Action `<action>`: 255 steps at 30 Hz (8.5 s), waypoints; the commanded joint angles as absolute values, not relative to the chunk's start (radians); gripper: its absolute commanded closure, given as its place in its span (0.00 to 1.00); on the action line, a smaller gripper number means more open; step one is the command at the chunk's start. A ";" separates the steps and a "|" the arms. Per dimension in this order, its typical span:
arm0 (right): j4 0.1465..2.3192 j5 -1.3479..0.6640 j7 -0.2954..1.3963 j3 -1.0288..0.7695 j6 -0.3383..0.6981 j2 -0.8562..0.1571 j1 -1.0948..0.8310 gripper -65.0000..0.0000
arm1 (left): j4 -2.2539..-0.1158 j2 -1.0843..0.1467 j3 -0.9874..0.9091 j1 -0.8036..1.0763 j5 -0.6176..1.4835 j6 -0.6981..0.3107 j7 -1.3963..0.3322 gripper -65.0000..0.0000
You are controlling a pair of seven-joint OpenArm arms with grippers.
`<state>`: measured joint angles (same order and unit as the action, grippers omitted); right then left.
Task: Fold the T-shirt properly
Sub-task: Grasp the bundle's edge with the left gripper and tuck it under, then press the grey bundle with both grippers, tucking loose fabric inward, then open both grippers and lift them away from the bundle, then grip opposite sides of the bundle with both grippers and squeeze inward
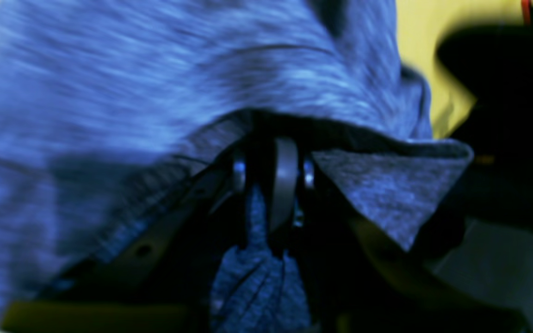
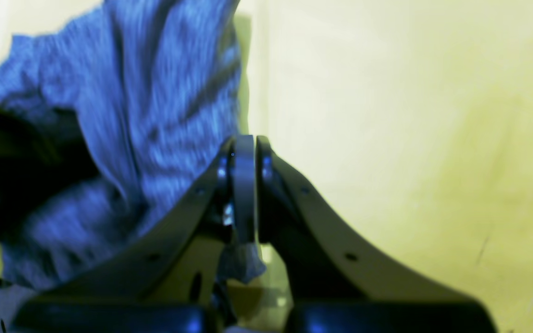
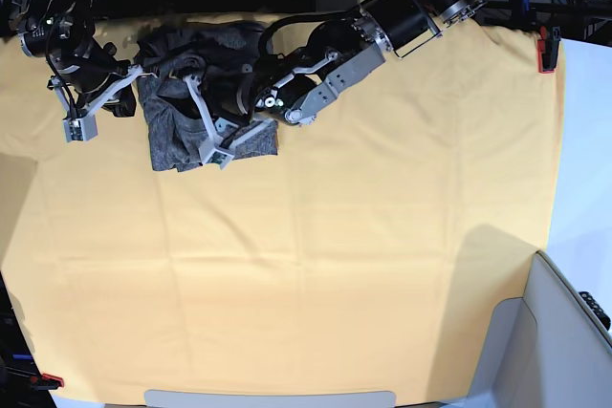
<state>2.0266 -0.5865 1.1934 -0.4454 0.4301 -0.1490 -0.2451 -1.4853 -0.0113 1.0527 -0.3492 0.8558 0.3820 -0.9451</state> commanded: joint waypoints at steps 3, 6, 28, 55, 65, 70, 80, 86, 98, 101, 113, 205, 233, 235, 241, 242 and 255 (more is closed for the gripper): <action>2.041 -0.599 1.178 -0.447 0.433 -0.160 -0.222 1.00 | -1.540 -0.002 1.075 -0.369 0.868 0.380 -0.993 0.89; 2.040 -0.599 1.178 -0.447 0.433 -0.160 -0.209 1.00 | -1.592 -0.008 1.081 -0.371 0.868 0.380 -1.041 0.89; 2.038 -0.231 1.171 -0.374 0.433 -0.125 -0.168 1.00 | -1.825 -0.166 1.096 -0.349 0.866 0.389 -1.175 0.89; 2.017 -0.263 1.173 -0.361 0.435 -0.124 -0.252 1.00 | -1.905 -0.159 1.012 -0.193 0.552 0.466 -0.918 0.89; 2.046 -0.295 1.116 -0.372 0.435 -0.099 -0.271 1.00 | -1.807 -0.157 1.044 -0.186 0.433 0.464 -0.835 0.89; 2.046 -0.412 1.102 -0.372 0.435 -0.099 -0.277 1.00 | -1.796 -0.157 1.049 -0.186 0.435 0.464 -0.828 0.89; 2.048 -0.568 1.102 -0.372 0.435 -0.099 -0.285 1.00 | -1.797 -0.099 1.052 -0.185 0.437 0.463 -0.829 0.89; 2.043 -0.564 1.109 -0.371 0.435 -0.101 -0.292 1.00 | -1.773 -0.094 1.052 -0.186 0.437 0.461 -0.825 0.89; 2.038 -0.501 1.109 -0.360 0.435 -0.096 -0.321 1.00 | -1.650 -0.074 1.050 -0.194 0.433 0.463 -0.722 0.89; 2.038 -0.499 1.109 -0.360 0.435 -0.099 -0.332 1.00 | -1.650 -0.074 1.046 -0.196 0.432 0.470 -0.720 0.89; 2.037 -0.499 1.104 -0.360 0.435 -0.097 -0.369 1.00 | -1.646 -0.076 1.044 -0.188 0.160 0.573 -0.731 0.89; 1.936 -0.565 1.199 -0.584 0.259 -0.410 -0.016 0.68 | -2.092 -0.050 0.559 0.447 0.219 0.133 -0.759 0.70; 1.457 -0.848 1.280 -0.329 0.259 -0.404 0.168 0.50 | -1.870 -0.074 0.108 0.297 1.049 0.122 -1.173 0.58; 1.455 -0.845 1.280 -0.294 0.259 -0.404 0.170 0.50 | -1.839 -0.074 0.110 0.271 1.049 0.122 -1.219 0.58; 1.455 -0.839 1.279 -0.262 0.259 -0.403 0.193 0.50 | -1.791 -0.097 0.208 0.209 1.049 0.122 -1.264 0.58; 1.455 -0.839 1.279 -0.262 0.259 -0.403 0.193 0.50 | -1.776 -0.107 0.242 0.199 1.049 0.122 -1.276 0.58; 1.455 -0.789 1.279 -0.262 0.259 -0.380 0.188 0.50 | -1.733 -0.145 0.469 0.084 1.049 0.124 -1.320 0.57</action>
<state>1.4384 -0.7822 1.2873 -0.2565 0.2543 -0.3611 0.1680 -1.7191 -0.1452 0.4675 0.0921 1.0248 0.1200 -1.2865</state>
